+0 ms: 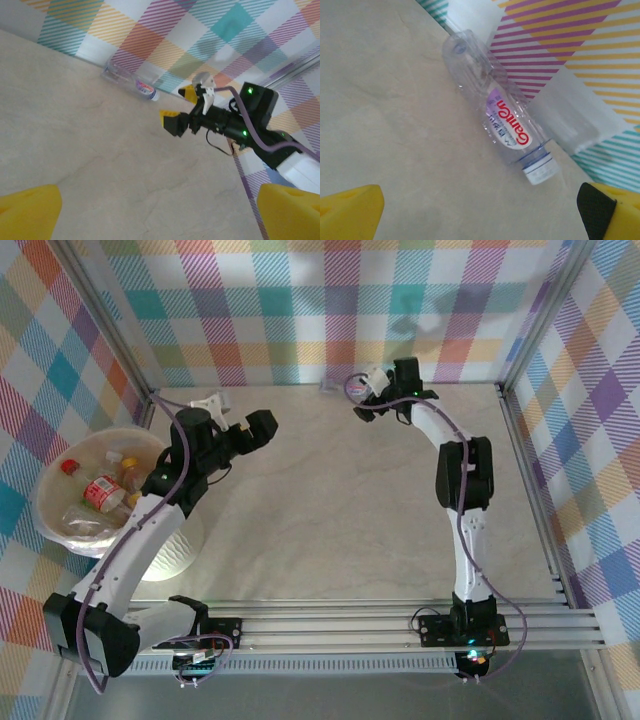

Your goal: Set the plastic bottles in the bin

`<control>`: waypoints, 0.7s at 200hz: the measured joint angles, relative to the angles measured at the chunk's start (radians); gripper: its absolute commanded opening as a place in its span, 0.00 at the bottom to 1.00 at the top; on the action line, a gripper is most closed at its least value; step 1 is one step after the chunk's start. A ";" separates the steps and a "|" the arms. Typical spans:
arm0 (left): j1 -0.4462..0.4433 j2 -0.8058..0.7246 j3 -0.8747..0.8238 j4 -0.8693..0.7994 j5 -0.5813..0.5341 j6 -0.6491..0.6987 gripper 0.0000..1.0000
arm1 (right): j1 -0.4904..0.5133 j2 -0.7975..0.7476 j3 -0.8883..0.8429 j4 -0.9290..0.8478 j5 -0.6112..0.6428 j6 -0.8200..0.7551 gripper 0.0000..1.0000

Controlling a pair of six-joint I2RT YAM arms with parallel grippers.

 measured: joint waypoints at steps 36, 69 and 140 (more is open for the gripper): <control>-0.001 -0.036 -0.047 0.040 -0.006 0.019 1.00 | 0.000 0.192 0.240 -0.030 0.028 -0.089 0.97; -0.001 -0.067 -0.068 0.059 -0.018 0.041 1.00 | -0.004 0.333 0.414 -0.023 0.022 -0.132 0.97; -0.001 -0.058 -0.080 0.071 -0.023 0.127 1.00 | -0.041 0.517 0.631 -0.019 -0.120 -0.111 0.94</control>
